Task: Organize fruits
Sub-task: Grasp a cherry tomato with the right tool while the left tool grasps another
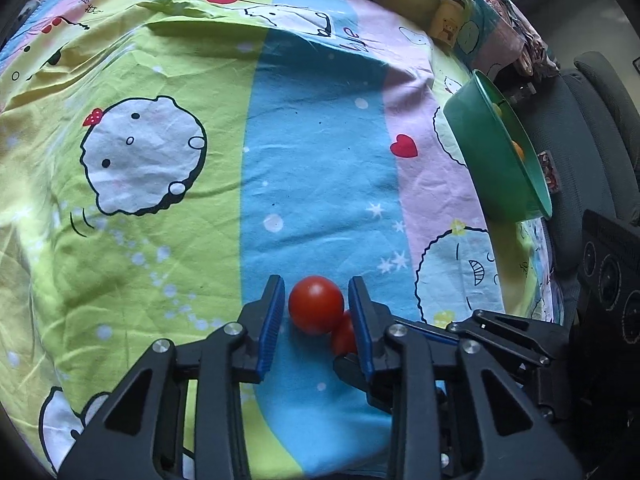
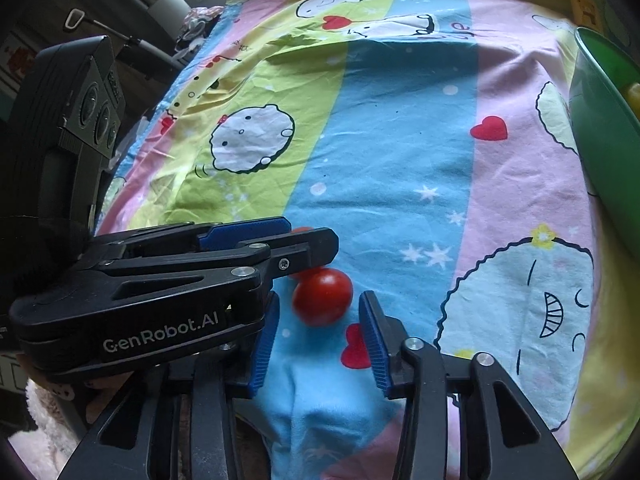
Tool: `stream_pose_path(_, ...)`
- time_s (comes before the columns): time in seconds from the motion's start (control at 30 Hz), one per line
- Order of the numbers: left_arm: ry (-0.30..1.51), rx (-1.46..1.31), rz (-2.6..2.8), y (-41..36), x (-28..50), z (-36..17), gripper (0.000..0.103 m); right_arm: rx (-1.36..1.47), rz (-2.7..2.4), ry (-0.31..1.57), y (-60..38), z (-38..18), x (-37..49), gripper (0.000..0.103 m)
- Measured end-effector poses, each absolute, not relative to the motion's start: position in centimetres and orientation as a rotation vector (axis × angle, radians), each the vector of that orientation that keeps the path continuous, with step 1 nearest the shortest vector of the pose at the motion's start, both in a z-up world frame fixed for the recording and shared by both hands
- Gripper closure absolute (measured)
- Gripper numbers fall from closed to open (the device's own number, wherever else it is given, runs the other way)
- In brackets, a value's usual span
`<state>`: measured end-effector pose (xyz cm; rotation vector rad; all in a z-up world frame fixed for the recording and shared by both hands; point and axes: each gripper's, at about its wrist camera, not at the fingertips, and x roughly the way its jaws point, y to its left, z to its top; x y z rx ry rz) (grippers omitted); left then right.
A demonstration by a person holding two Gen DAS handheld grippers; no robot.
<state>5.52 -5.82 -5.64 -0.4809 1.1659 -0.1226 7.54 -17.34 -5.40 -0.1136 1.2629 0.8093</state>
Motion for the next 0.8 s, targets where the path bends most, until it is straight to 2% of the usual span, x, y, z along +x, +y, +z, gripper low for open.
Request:
stream_pose_path(0.07,1.163,-0.47,-0.116,-6.0,5.5,-5.6,0.077,-0.106,0.815,1.263,-17.4,-5.5,7.6,0.069)
stream_pose_path(0.43,1.14,-0.484,-0.1,-6.3,5.6,-5.3,0.076,-0.025,0.719,1.261,-20.6,-5.2,9.5,0.069)
stream_pose_path(0.8,1.022,-0.42,-0.087,-7.1,4.9,-2.8,0.076,0.08,0.656,1.177,-23.0,-3.1,11.1,0.071)
